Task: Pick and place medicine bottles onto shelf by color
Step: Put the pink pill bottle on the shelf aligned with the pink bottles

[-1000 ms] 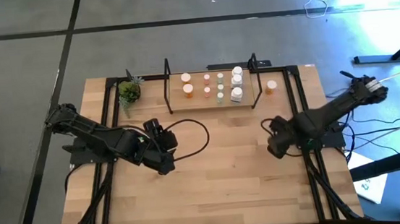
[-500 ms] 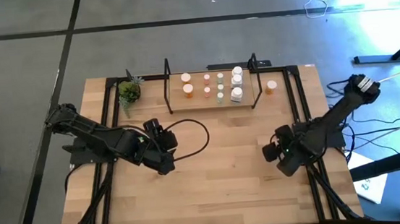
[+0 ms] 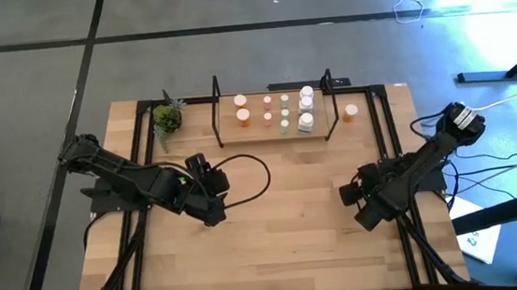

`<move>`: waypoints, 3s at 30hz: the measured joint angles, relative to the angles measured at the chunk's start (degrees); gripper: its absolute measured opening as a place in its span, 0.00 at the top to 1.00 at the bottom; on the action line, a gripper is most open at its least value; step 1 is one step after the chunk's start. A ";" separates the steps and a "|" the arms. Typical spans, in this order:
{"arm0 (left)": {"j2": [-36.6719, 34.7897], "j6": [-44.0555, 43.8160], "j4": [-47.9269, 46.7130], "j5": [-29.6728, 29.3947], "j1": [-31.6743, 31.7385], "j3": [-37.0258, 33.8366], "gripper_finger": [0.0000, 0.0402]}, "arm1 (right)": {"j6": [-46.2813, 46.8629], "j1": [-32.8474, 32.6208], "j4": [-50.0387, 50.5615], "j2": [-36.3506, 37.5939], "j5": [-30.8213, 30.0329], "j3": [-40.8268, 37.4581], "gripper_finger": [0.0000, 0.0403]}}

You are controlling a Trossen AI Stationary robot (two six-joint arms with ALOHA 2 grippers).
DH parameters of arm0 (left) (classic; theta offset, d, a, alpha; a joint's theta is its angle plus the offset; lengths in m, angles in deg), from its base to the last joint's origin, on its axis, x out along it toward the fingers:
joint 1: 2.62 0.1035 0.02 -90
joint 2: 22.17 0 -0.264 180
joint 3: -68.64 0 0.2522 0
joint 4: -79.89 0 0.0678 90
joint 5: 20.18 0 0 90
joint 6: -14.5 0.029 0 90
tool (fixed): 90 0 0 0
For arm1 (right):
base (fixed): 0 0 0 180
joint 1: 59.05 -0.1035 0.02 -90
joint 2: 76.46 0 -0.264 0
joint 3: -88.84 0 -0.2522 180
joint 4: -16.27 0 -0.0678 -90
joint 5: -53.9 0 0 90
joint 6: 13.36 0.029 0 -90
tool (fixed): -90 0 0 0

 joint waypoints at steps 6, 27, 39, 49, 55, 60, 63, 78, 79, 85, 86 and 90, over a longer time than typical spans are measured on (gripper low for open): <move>0.00 0.04 0.00 0.00 0.00 0.00 0.29 | 1.23 1.39 1.07 -3.41 -0.78 0.00 0.46; 0.00 0.01 -0.02 0.00 0.00 0.00 0.29 | -0.44 7.60 0.59 -12.44 -2.68 0.00 0.48; 0.00 0.01 -0.04 0.00 0.00 0.00 0.29 | -0.79 7.63 -0.29 -12.66 -6.03 0.00 0.71; 0.00 1.17 -0.04 0.00 0.00 0.00 0.29 | -2.61 7.63 -0.31 -12.66 -9.32 0.13 0.76; 0.00 1.13 -0.03 0.00 0.00 0.00 0.29 | -12.04 7.63 -2.56 -12.64 -13.98 2.52 0.76; 0.00 1.17 -0.02 0.00 0.00 0.00 0.29 | -26.37 7.63 -9.01 -12.64 -18.68 5.71 0.76; 0.00 1.19 0.08 0.00 0.00 0.00 0.29 | -35.72 7.63 -14.98 -12.64 -21.01 7.37 0.76; 0.00 1.35 2.19 1.15 0.00 0.00 0.29 | -87.04 9.80 -61.83 -12.65 -16.28 10.60 0.76; 0.00 1.35 2.20 1.52 0.00 0.00 0.29 | -89.33 10.28 -64.07 -12.81 -14.68 10.60 0.76; 0.00 1.33 2.14 1.97 -0.12 0.00 0.29 | -95.99 13.92 -70.06 -15.66 -4.94 10.56 0.76; 0.00 1.30 2.16 1.95 -0.15 0.00 0.29 | -96.72 14.49 -71.60 -16.76 -3.57 10.56 0.76; 0.02 1.30 2.07 2.13 -0.15 0.00 0.29 | -99.02 16.60 -76.67 -20.38 0.53 10.52 0.76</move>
